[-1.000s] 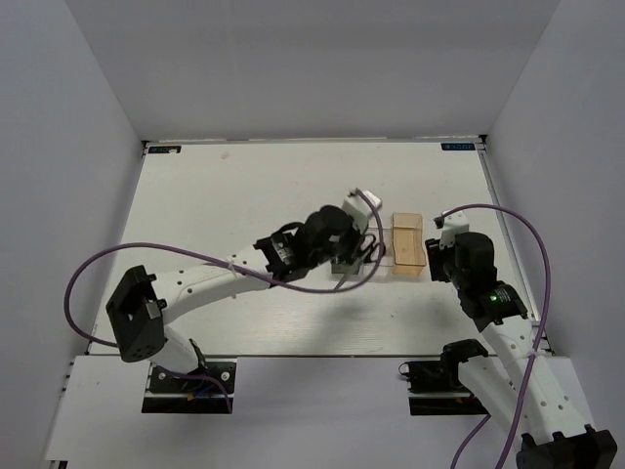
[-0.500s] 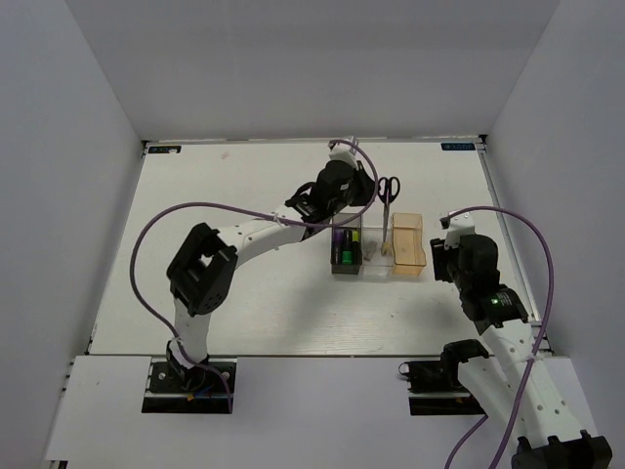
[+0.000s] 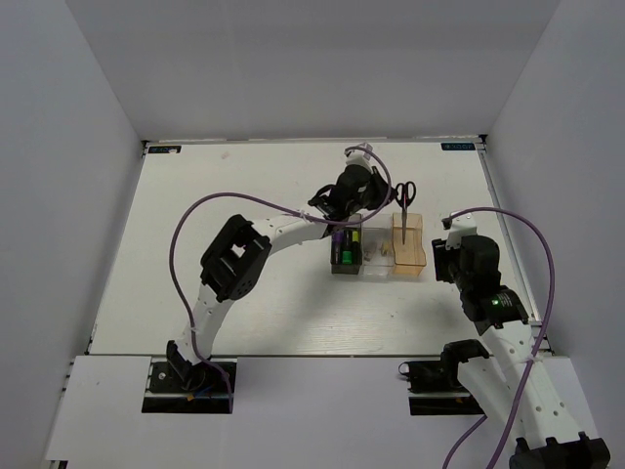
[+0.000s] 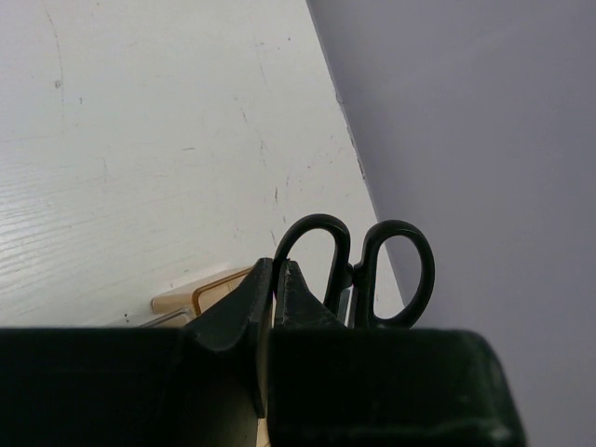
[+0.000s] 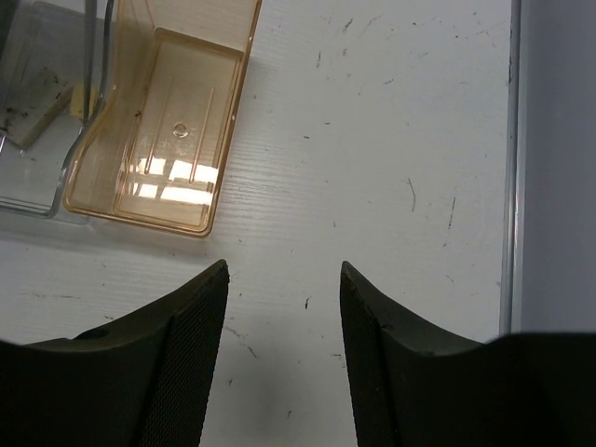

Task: Sort the stationery into containers
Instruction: Place the scissors in the storage box, then reset both arms

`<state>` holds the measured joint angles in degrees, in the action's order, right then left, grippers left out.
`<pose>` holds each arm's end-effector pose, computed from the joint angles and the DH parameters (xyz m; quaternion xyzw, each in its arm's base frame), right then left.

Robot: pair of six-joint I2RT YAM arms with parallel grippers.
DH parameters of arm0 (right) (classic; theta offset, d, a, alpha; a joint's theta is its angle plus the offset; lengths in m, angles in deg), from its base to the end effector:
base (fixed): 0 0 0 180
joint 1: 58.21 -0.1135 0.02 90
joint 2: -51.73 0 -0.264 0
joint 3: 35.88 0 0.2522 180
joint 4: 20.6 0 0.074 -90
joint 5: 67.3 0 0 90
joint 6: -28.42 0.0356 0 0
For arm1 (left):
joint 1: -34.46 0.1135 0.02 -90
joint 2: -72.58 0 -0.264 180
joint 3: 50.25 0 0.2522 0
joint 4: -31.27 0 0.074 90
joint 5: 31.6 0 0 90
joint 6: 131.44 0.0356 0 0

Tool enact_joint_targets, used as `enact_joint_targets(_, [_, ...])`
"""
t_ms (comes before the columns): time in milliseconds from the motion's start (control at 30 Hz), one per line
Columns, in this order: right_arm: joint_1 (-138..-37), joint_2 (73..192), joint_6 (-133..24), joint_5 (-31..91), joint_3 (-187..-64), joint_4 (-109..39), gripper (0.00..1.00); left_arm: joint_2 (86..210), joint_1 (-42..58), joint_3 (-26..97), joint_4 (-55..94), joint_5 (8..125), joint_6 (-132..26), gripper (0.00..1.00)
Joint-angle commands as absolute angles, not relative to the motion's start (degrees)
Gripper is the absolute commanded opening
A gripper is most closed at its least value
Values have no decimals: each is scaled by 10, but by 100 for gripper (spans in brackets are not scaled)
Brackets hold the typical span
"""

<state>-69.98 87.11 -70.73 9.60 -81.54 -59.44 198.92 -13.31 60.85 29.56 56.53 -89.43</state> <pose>0.1469 0.0224 0.2594 -0.0978 0.8504 -0.0864 0.5096 0.3534 -0.3877 0.2279 -0.0113 0.8035 -0.4326 0.4088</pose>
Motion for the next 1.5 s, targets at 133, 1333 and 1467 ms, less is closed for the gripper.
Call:
enact_joint_targets(133, [-696,864,-703,98,-812,-572,55,2014,-144,655,298,574,-897,0])
enact_joint_targets(1333, [-681,859,-713,111,-807,-571,67,1922,-175,640,225,555,-780,35])
enact_joint_targets(1467, [-681,864,-719,154,-809,-580,83,1816,-179,575,121,554,-721,76])
